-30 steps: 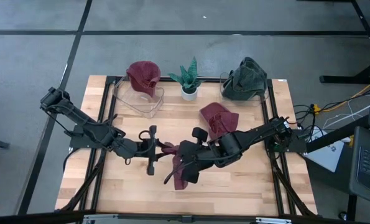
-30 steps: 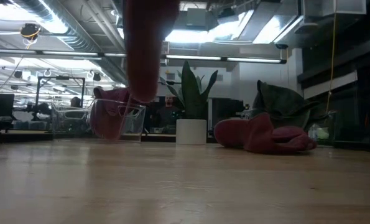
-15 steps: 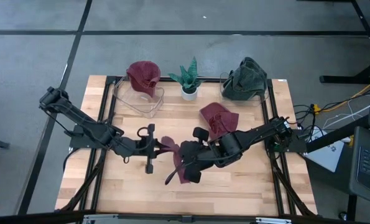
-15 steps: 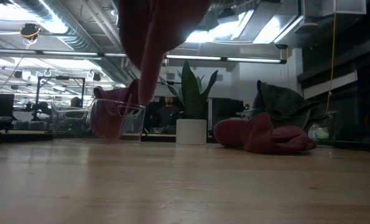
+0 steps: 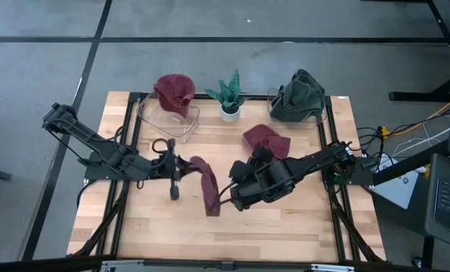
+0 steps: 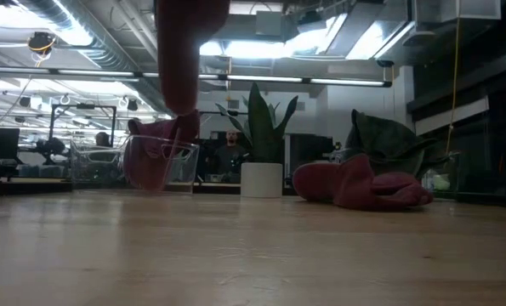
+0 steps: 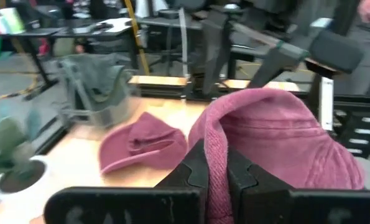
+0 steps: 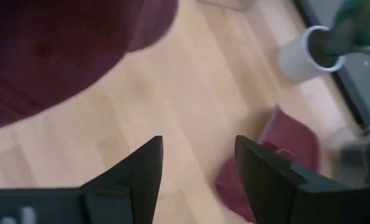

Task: Pick & Place hat

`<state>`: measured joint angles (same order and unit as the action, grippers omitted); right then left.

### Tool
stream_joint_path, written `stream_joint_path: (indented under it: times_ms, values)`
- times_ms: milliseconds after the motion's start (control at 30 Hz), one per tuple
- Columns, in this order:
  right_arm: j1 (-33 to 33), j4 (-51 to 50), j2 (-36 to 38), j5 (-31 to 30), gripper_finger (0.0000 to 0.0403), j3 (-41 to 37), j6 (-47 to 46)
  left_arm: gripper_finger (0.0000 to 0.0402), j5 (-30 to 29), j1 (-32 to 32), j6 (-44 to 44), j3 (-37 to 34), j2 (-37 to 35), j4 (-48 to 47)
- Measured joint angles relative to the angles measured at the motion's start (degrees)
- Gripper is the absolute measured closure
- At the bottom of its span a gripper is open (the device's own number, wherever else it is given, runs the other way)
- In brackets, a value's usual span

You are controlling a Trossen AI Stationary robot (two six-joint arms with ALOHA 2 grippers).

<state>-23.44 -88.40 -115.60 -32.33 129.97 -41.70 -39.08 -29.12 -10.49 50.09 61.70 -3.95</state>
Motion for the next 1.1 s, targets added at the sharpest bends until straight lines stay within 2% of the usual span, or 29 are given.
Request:
stream_joint_path:
  times_ms: [133,267,400,500,633,767,1100]
  values:
    - [0.0,-0.56,0.38,-3.13,0.0213,0.0,-1.63,0.0398,-4.91,0.0,-3.24,0.01,-2.29,-3.8]
    - [0.15,1.48,0.76,-3.64,0.0222,0.84,-1.67,0.0398,-9.56,0.0,-6.17,0.02,-3.77,-5.93]
    - [0.89,6.16,0.8,-3.53,0.0229,3.07,-0.77,0.0398,-11.18,0.0,-7.64,0.02,-4.27,-6.24]
    - [1.49,13.55,0.87,-3.38,0.023,4.27,2.99,0.0398,-11.4,0.04,-7.79,0.02,-4.23,-6.35]
    - [2.79,19.33,0.87,1.18,0.0231,4.85,7.31,0.0398,-12.41,0.04,-7.8,0.02,-4.23,-6.6]
    - [3.89,19.58,0.84,6.13,0.0231,3.96,7.9,0.0398,-13.46,0.04,-7.4,0.06,-4.86,-6.51]
    - [3.89,21.92,0.34,8.71,0.0231,3.78,10.79,0.0398,-16.89,0.13,-6.29,0.09,-7.65,-6.34]
